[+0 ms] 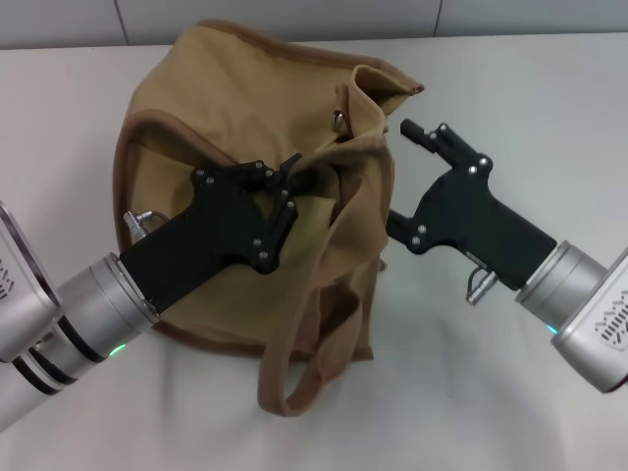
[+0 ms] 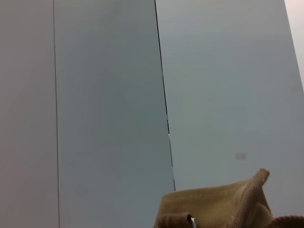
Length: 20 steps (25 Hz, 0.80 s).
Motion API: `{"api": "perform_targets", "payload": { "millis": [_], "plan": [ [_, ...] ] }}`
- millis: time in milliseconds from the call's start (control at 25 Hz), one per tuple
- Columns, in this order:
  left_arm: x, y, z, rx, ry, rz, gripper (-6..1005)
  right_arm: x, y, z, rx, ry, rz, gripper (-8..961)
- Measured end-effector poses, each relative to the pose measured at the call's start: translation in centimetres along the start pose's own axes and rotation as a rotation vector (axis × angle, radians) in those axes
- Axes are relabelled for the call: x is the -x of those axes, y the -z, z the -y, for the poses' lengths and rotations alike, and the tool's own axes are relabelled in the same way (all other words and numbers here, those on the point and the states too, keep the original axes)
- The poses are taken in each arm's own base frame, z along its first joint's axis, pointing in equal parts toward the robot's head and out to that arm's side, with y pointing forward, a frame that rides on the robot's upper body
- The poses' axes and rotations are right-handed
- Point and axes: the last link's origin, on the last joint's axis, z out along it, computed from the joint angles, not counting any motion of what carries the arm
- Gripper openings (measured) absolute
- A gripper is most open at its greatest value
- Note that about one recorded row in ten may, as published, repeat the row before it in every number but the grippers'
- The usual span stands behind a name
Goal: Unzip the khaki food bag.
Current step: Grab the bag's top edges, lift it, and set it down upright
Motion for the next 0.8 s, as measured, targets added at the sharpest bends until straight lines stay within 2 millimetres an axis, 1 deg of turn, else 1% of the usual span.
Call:
{"api": "perform_targets", "payload": {
  "millis": [240, 480, 680, 800],
  "plan": [
    [0.13, 0.00, 0.03, -0.002, 0.000, 0.009, 67, 0.33, -0.61, 0.07, -0.025, -0.022, 0.014, 726],
    [0.32, 0.02, 0.17, -0.014, 0.001, 0.022, 68, 0.35, -0.58, -0.14, -0.015, -0.022, 0.015, 723],
    [0.47, -0.02, 0.35, -0.023, -0.001, 0.033, 70, 0.41, -0.30, -0.27, -0.023, -0.030, 0.022, 494],
    [0.59, -0.08, 0.49, -0.028, -0.003, 0.043, 71, 0.55, -0.04, -0.42, -0.030, -0.038, 0.034, 442]
  ]
}}
